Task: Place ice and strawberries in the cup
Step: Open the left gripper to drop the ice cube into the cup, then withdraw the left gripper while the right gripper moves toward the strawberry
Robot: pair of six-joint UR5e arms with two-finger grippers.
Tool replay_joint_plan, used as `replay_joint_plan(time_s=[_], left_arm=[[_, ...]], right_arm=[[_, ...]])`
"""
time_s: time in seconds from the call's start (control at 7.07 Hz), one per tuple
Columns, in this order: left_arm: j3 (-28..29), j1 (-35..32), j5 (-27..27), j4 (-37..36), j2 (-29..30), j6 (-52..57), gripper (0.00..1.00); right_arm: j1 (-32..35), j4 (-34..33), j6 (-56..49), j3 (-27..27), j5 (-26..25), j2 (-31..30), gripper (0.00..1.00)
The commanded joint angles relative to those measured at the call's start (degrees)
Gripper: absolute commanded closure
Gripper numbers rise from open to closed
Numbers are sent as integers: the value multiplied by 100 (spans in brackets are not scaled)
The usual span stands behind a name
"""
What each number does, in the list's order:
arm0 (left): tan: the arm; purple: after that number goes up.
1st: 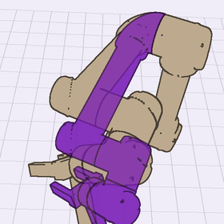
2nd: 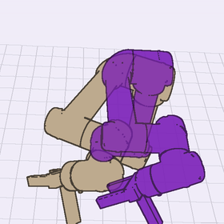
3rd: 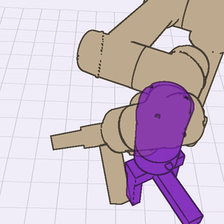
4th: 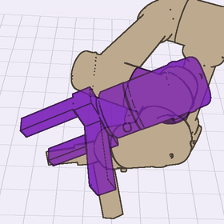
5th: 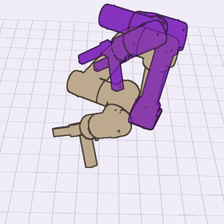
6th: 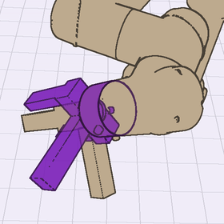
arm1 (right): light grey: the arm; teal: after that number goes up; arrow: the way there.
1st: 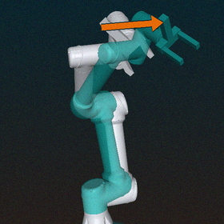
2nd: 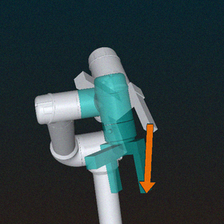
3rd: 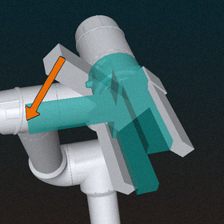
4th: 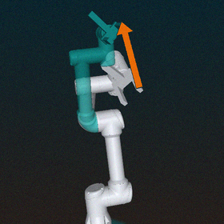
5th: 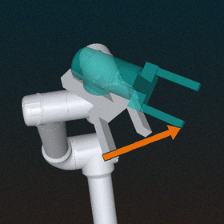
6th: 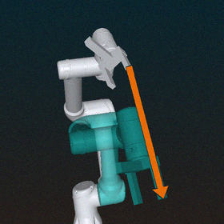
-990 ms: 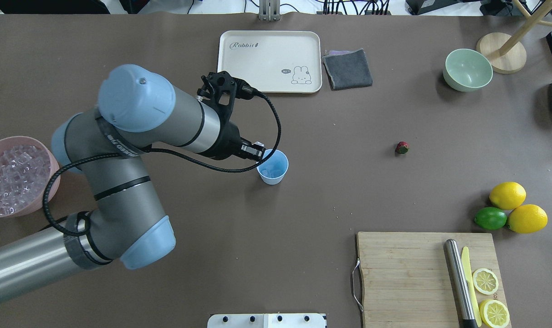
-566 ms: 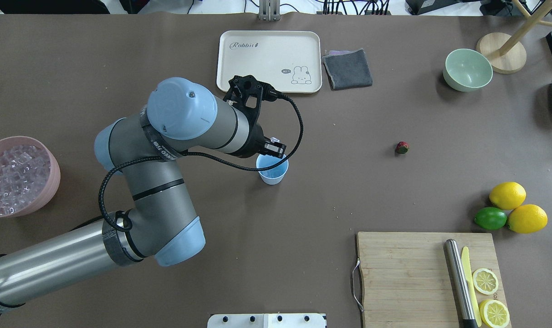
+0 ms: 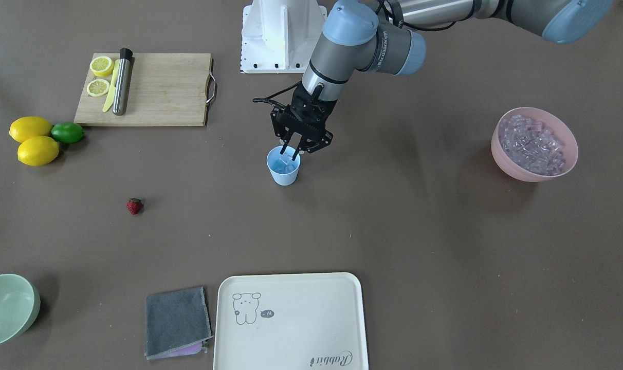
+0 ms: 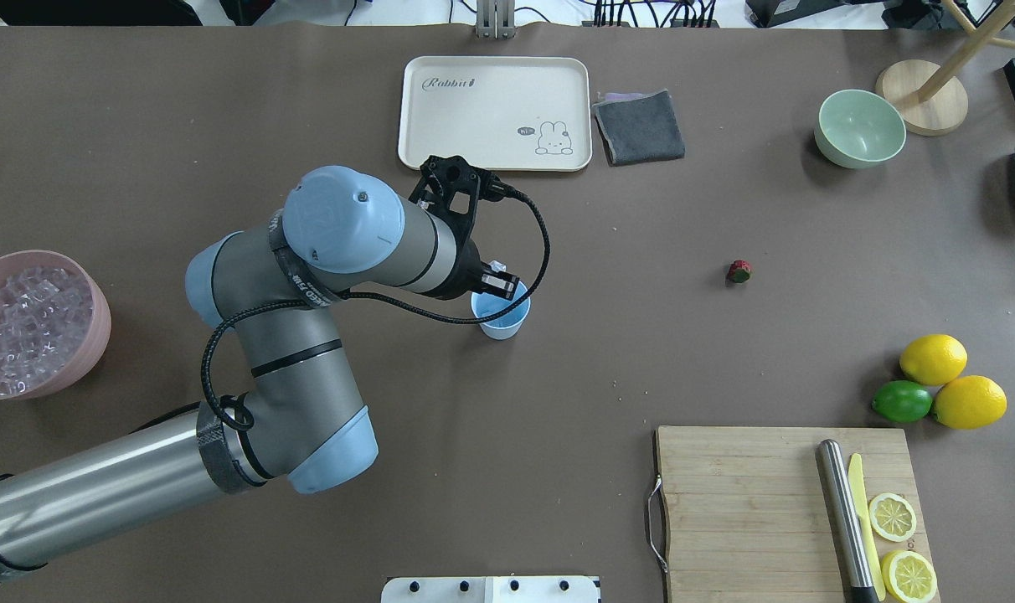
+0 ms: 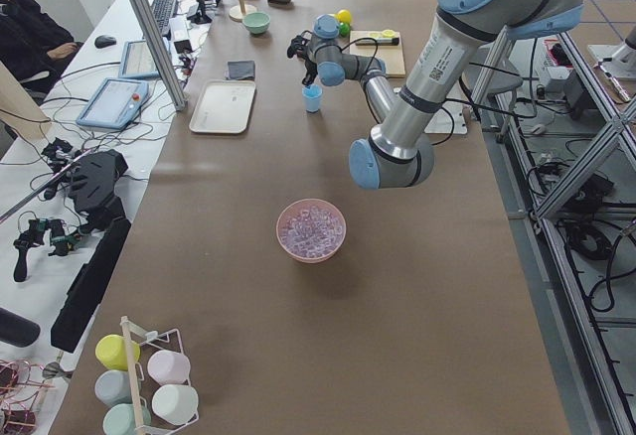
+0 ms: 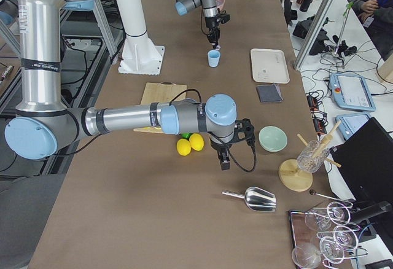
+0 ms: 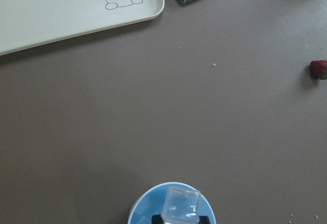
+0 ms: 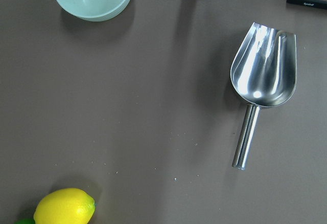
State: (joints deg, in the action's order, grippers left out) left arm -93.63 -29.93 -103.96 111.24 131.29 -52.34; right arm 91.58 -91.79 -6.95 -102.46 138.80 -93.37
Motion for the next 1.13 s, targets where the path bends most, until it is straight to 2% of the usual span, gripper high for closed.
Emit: replay_joint_plan(time_s=[0.0,0.14,0.57,0.71,0.85,0.99], left_arm=[[-6,13,129,-15,2,-248,39],[-15,31,252,-32,2,-276,4],[-181,-65,236,-50,-15,-312,3],[-582,-327,97,-267,-373,-225,3],[-1273,-808,-531,-870,-846,159,3],[-1724,-1361,-1112,-963,-1460,476,3]], right_arm=[[0,-5,-17,24,-37,3,0],[0,4,-35,25,-11,-41,0],[0,557,123,34,-3,-147,0],[-70,549,141,-10,24,27,0],[-183,531,228,-2,94,386,0],[-489,531,768,-10,147,772,0]])
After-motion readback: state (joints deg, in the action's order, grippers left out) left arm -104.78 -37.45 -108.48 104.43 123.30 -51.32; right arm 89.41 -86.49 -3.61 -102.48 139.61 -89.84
